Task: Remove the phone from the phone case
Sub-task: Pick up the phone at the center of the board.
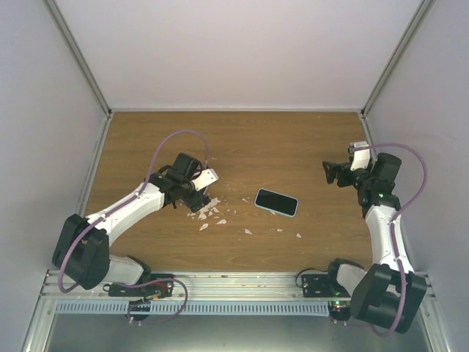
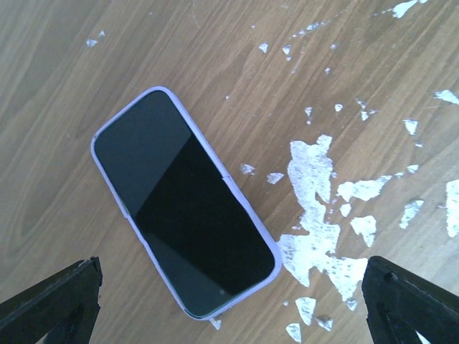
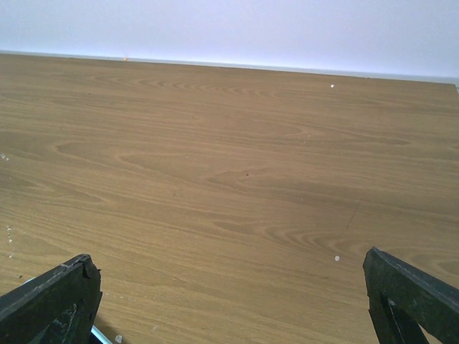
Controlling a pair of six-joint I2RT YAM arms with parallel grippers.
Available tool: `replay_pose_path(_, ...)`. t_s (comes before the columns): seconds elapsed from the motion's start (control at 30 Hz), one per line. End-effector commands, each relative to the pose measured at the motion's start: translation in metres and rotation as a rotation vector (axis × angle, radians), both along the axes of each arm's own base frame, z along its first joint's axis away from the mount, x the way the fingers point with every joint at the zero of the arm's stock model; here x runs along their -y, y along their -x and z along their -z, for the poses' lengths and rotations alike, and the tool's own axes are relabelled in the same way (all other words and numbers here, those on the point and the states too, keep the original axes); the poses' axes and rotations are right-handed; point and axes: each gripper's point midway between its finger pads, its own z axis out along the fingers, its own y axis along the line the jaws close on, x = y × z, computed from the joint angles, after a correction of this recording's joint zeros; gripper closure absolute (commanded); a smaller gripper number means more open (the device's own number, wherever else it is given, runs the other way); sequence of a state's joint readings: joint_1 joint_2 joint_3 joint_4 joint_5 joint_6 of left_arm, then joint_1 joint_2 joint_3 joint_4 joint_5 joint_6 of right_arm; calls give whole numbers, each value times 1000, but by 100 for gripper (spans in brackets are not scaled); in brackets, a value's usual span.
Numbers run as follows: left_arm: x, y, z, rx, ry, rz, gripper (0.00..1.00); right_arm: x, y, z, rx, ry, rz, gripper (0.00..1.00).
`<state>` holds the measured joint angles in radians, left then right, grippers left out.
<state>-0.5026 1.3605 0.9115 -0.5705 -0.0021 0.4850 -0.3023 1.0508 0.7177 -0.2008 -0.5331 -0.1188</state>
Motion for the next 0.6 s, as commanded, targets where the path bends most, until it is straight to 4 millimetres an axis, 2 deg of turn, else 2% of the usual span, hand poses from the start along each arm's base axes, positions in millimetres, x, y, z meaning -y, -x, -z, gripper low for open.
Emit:
replay_pose_path(0.0,4,-19,-1,117,-58,-1,1,-2,0,-6,39,12,-19,0)
replay_pose_path(0.3,6,-28,26,93,-107,-21,1,1,0,-3,35,13,-12,0)
replay_pose_path(0.57,0,-33,50,82,-165,-41,1,2,0,-2,32,12,-10,0)
